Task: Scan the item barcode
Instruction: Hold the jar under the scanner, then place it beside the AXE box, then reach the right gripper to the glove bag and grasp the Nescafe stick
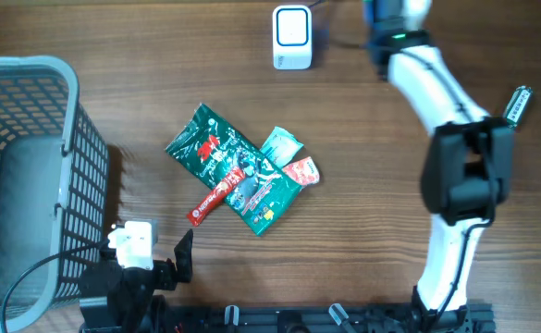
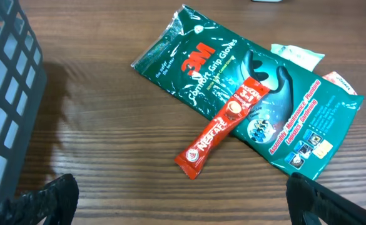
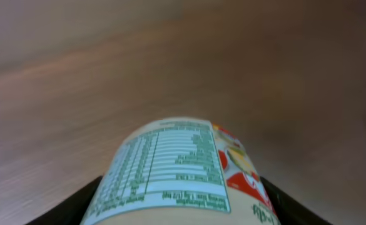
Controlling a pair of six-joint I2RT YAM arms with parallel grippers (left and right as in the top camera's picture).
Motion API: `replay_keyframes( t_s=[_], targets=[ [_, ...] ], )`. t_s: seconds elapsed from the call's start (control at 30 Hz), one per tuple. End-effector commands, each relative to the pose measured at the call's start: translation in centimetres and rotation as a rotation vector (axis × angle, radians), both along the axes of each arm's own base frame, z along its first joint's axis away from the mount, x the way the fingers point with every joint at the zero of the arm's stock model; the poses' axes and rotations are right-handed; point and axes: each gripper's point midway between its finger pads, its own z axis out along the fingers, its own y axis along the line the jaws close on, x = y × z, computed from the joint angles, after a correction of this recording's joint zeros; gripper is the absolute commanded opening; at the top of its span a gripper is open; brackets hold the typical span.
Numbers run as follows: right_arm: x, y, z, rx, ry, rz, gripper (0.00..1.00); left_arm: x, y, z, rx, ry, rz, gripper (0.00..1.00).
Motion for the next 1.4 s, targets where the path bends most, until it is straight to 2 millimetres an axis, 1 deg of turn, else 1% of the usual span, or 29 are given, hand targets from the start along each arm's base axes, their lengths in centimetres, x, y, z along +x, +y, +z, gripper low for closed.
replay_keyframes(
  t_s=[0.0, 0.07, 0.13, 0.17, 0.23, 0.27, 0.3, 0.33, 0.4, 0.43, 0.5, 0.53, 0.57, 0.6, 0.63, 0.67, 0.7, 0.73, 0.77, 0.8, 0.83, 0.87, 0.93, 1.03, 1.07, 1.13, 1.17, 1.27, 1.37],
  targets=[
    [-2.4, -7.9, -0.6, 0.241, -0.048, -0.28, 0.58, 0.0, -0.1, 0.1, -0.009, -0.007, 0.0, 1.0],
    [-4.3, -12.0, -3.4, 0.343, 0.001, -0.349, 0.58, 0.0, -0.1, 0.1, -0.009, -0.007, 0.0, 0.99],
    [-6.6, -14.9, -6.3, 0.414, 0.054, -0.409, 0.58, 0.0, -0.1, 0.1, -0.009, -0.007, 0.0, 1.0],
    [-8.3, -16.6, -7.7, 0.435, 0.08, -0.453, 0.58, 0.0, -0.1, 0.1, -0.009, -0.007, 0.0, 1.0],
    [-9.3, -18.4, -8.0, 0.435, 0.098, -0.446, 0.59, 0.0, -0.1, 0.1, -0.009, -0.007, 0.0, 1.0],
    [-9.3, -18.8, -7.6, 0.432, 0.101, -0.407, 0.65, 0.0, -0.1, 0.1, -0.009, -0.008, 0.0, 1.0],
    [-9.3, -19.1, -7.2, 0.423, 0.101, -0.387, 0.83, 0.0, -0.1, 0.1, -0.009, -0.007, 0.0, 1.0],
    [-9.2, -19.4, -6.3, 0.417, 0.086, -0.379, 1.0, 0.0, -0.1, 0.1, -0.009, -0.008, 0.0, 1.0],
    [-8.8, -19.6, -3.6, 0.4, 0.031, -0.362, 0.99, 0.0, -0.1, 0.1, -0.009, -0.008, 0.0, 1.0],
    [-8.5, -19.7, -1.2, 0.387, -0.018, -0.349, 1.0, 0.0, -0.1, 0.1, -0.009, -0.008, 0.0, 1.0],
    [-8.5, -19.5, 5.2, 0.36, -0.139, -0.322, 1.0, 0.0, -0.1, 0.1, -0.009, -0.008, 0.0, 1.0],
    [-8.8, -18.5, 8.5, 0.37, -0.194, -0.286, 1.0, 0.0, -0.1, 0.1, -0.009, -0.008, 0.0, 1.0],
    [-9.1, -15.7, 11.8, 0.438, -0.238, -0.198, 1.0, 0.0, -0.1, 0.1, -0.009, -0.008, 0.0, 1.0],
    [-9.5, -13.3, 13.5, 0.508, -0.247, -0.125, 1.0, 0.0, -0.1, 0.1, -0.009, -0.007, 0.0, 1.0],
    [-10.6, -8.9, 15.1, 0.647, -0.231, -0.017, 1.0, 0.0, -0.1, 0.1, -0.009, -0.008, 0.0, 1.0],
    [-11.1, -6.8, 15.4, 0.729, -0.213, 0.007, 1.0, 0.0, -0.1, 0.1, -0.009, -0.008, 0.0, 1.0],
    [-12.2, -2.6, 15.1, 0.891, -0.137, 0.05, 1.0, 0.0, -0.1, 0.1, -0.009, -0.008, 0.0, 1.0],
    [-13.6, 1.3, 14.1, 0.999, -0.025, 0.103, 1.0, 0.0, -0.1, 0.1, -0.009, -0.007, 0.0, 1.0],
    [-14.9, 4.2, 13.1, 1.019, 0.076, 0.18, 0.99, 0.0, -0.1, 0.1, -0.009, -0.007, 0.0, 1.0],
    [-15.7, 7.2, 12.0, 0.978, 0.149, 0.324, 1.0, 0.0, -0.1, 0.1, -0.009, -0.007, 0.0, 1.0],
    [-16.6, 11.3, 10.6, 0.889, 0.22, 0.559, 1.0, 0.0, -0.1, 0.1, -0.009, -0.008, 0.0, 1.0],
    [-18.3, 15.0, 8.7, 0.827, 0.299, 0.746, 1.0, 0.0, -0.1, 0.1, -0.009, -0.007, 0.0, 1.0],
    [-23.5, 22.5, 4.1, 0.844, 0.471, 0.913, 1.0, 0.0, -0.1, 0.1, -0.009, -0.008, 0.0, 1.0],
    [-27.7, 28.1, 1.6, 0.942, 0.585, 0.844, 1.0, 0.0, -0.1, 0.1, -0.009, -0.007, 0.0, 1.0],
    [-30.2, 30.8, 2.3, 1.036, 0.653, 0.838, 1.0, 0.0, -0.1, 0.1, -0.009, -0.007, 0.0, 1.0],
    [-32.1, 32.9, 3.6, 1.143, 0.703, 0.87, 0.99, 0.0, -0.1, 0.1, -0.009, -0.008, 0.0, 1.0],
    [-32.6, 34.0, 4.0, 1.188, 0.728, 0.805, 1.0, 0.0, -0.1, 0.1, -0.009, -0.008, 0.0, 1.0],
    [-30.4, 35.4, 2.2, 1.07, 0.595, 0.602, 1.0, 0.0, -0.1, 0.1, -0.009, -0.007, 0.0, 1.0],
    [-29.4, 37.4, 2.0, 1.019, 0.456, 0.49, 1.0, 0.0, -0.1, 0.1, -0.009, -0.007, 0.0, 1.0]
  ],
)
